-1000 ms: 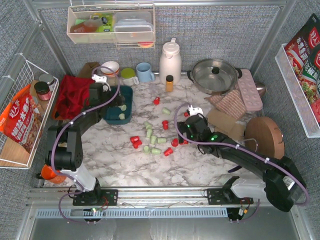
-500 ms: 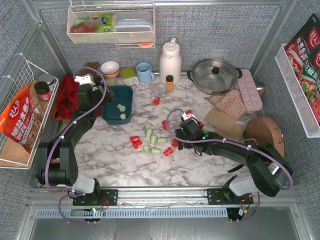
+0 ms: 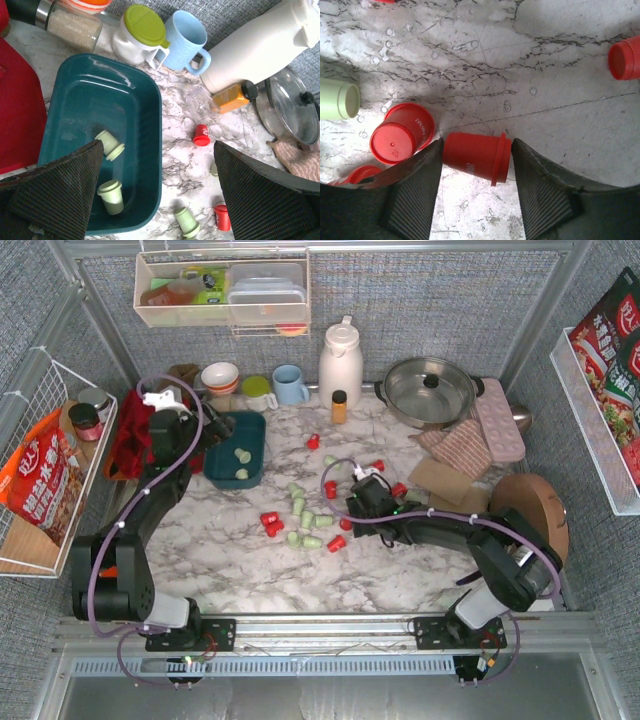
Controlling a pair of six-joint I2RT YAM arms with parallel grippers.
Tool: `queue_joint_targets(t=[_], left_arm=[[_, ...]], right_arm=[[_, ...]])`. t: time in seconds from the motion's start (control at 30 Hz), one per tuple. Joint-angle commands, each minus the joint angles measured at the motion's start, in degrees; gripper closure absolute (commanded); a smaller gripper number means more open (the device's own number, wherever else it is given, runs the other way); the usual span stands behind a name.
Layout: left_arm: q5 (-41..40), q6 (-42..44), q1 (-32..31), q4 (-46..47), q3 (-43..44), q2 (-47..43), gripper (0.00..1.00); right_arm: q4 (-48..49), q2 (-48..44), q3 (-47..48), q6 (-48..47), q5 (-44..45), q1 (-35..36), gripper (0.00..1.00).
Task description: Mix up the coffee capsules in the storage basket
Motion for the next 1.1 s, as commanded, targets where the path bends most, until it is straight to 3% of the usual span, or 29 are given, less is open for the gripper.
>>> queue_joint_targets(t=[0.0,0.1,0.3,0.43,0.57,0.7,0.87,1.07], left_arm=[[1.7,-1.8,-0.2,3.7,-0.5,-1.4,0.01],[3.0,-2.1,-0.8,4.6,-0.6,-1.9,0.04],[7.6,-0.7,-4.7,4.5,0.5,-1.5,0.12],[12.9,2.2,-10.0,1.9,3.0,-0.1,0.18],[19.8,5.5,-16.2,-0.8,5.5,1.8,0.23],[25.7,8.3,-21.6,-2.3,7.0,3.3,0.25],[31.6,9.2,-25.8,-0.7,6.6,3.5,0.28],[34.6,9.3,-29.7,0.5,6.2,4.9,0.30]], right_arm=[[1.7,0.5,0.4,0.1,1.1,0.1,0.43],[1.8,-0.6,0.1,-0.9,1.2,0.1,0.56],[5.2,-7.0,-2.2,-6.2,-0.3,0.2,0.58],[15.1,-17.1,-7.6,-13.4,-4.9,0.2,0.59],[26.6,-29.0,-13.0,-22.3,-9.9,0.3,0.59],[31.4,-35.7,-14.4,-28.5,-11.5,0.3,0.51],[43.0,-38.8,-19.7,-41.6,-16.4,0.2,0.51],[47.3,-39.8,-22.9,-46.8,-22.3,0.3,0.51]])
